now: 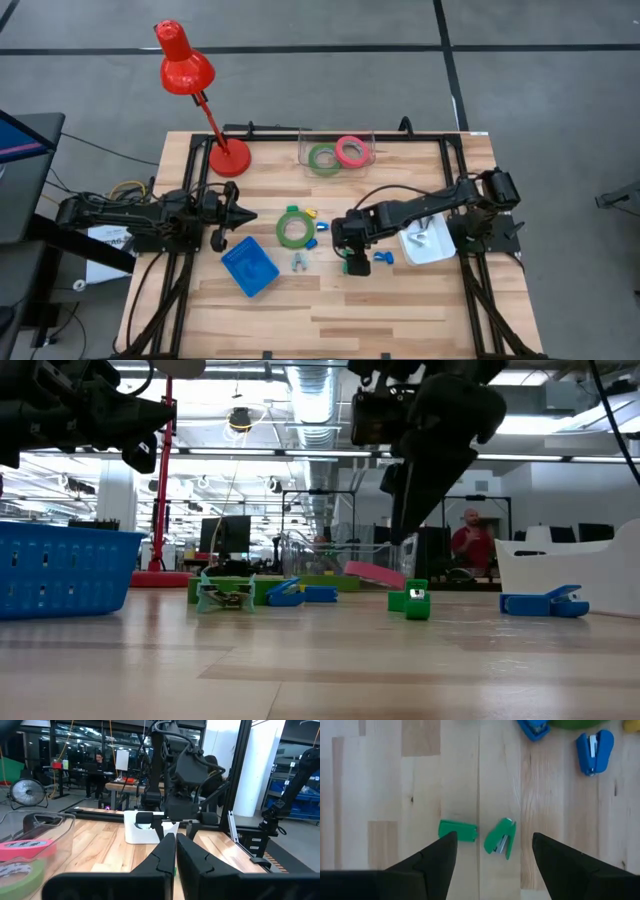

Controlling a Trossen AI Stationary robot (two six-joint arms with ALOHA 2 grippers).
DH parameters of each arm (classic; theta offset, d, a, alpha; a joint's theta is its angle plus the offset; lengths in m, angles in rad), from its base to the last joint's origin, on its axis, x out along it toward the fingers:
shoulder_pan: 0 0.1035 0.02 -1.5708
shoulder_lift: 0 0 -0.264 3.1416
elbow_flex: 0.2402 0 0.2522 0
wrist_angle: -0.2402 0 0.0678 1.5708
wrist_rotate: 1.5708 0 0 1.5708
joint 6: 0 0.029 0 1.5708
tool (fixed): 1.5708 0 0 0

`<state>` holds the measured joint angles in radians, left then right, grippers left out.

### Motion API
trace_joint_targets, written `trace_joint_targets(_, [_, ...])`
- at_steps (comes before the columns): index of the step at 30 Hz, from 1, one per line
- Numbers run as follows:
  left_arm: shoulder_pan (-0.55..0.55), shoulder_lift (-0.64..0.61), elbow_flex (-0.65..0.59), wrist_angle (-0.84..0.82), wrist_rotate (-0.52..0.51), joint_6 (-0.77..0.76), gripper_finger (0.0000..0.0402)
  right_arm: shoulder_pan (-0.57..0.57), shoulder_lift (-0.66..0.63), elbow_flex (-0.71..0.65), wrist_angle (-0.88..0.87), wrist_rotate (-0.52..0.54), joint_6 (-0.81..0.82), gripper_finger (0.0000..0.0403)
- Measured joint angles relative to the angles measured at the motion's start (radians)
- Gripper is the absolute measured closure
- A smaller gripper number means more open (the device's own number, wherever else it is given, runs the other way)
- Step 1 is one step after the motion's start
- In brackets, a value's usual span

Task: Pick and place Stapler, Stapler remover, tape
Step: Put the middle right green stapler into the blue bin

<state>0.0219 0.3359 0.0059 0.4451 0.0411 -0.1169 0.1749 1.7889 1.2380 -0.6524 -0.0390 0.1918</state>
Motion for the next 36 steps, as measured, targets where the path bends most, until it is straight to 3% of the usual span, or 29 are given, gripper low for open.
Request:
trace_joint_targets(18, [0.0,0.0,0.0,0.009,0.0,0.0,0.0394,0.001,0.001,-0.033,0.008,-0.009,0.02,0.0152])
trace_joint_targets(28, [0.0,0.005,0.0,0.018,0.0,0.0,0.0394,0.01,0.114,-0.024,0.028,-0.01,0.068,0.0152])
trace_joint_targets(36, [0.0,0.033,0.0,0.031,0.0,0.0,0.0394,0.027,0.109,-0.022,0.044,0.056,0.072,0.0152])
